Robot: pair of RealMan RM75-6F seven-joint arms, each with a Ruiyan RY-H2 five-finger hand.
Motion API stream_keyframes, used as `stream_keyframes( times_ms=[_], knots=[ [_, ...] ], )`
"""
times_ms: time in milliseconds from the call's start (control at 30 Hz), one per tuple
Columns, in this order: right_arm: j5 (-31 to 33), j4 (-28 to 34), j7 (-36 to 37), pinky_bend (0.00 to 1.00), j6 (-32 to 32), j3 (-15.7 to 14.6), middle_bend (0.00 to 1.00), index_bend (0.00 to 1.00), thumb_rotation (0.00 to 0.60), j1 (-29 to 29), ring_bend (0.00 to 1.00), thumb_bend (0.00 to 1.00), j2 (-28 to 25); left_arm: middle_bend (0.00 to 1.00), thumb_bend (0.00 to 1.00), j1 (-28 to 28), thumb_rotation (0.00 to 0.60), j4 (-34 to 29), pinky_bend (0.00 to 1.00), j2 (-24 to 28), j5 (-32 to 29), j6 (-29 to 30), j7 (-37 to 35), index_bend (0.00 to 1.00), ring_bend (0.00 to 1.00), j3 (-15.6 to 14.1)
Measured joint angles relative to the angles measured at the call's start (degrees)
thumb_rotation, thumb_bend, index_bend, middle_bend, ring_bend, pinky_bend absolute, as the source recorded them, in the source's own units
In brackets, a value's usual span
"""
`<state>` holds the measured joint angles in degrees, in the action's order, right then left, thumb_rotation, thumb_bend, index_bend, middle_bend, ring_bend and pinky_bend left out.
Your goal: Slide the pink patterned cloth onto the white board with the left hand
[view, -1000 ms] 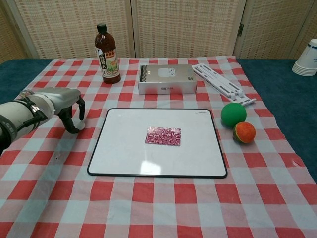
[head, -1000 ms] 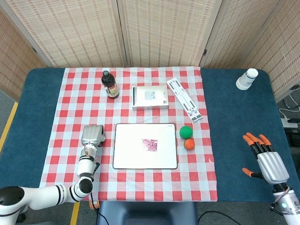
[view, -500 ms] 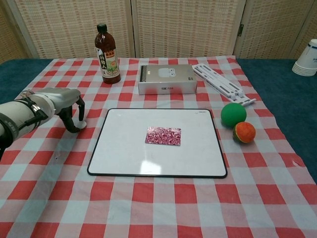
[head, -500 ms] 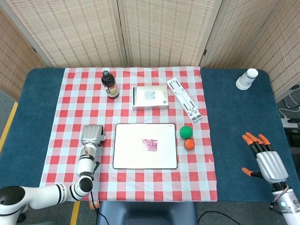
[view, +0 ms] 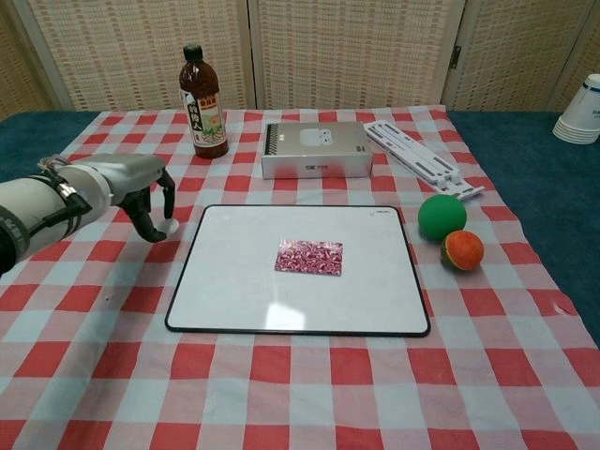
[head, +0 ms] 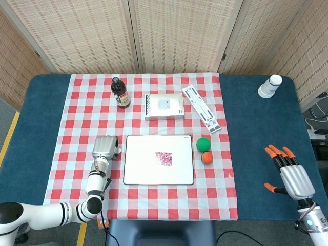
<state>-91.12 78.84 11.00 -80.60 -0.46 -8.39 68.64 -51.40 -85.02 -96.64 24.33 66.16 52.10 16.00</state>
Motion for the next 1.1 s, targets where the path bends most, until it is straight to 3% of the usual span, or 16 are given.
stream_keyframes(
  times_ms=[133, 333, 700, 1100],
  knots=[
    [-0.4, -0.02, 0.04, 0.0, -0.08, -0.29, 0.0, 0.0, 0.6, 0.05, 0.0, 0.0, -0.16, 1.0, 0.29, -1.41, 0.6, -4.29, 0.97, -0.78, 1.52, 2.47, 0.85, 0.51, 1.0, 0.43],
    [-0.69, -0.2, 0.82, 0.0, -0.56, -0.4, 0.0, 0.0, 0.6, 0.19, 0.0, 0.0, -0.35, 1.0, 0.29, -3.94, 0.6, -5.14, 0.98, -5.62, 4.54, 4.71, 1.18, 0.52, 1.0, 1.01],
    [-0.21, -0.63, 1.71, 0.0, 0.06, -0.18, 0.0, 0.0, 0.6, -0.11, 0.0, 0.0, -0.49, 1.0, 0.29, -8.68, 0.6, 3.1, 0.98, -15.97, 8.18, 4.61, 1.1, 0.52, 1.0, 2.44],
    [0.26, -0.65, 2.28, 0.0, 0.76, 0.03, 0.0, 0.0, 0.6, -0.44, 0.0, 0.0, -0.56, 1.0, 0.29, -10.29, 0.6, 8.35, 0.98, -18.91, 7.35, 2.11, 1.59, 0.54, 1.0, 4.04]
  ],
)
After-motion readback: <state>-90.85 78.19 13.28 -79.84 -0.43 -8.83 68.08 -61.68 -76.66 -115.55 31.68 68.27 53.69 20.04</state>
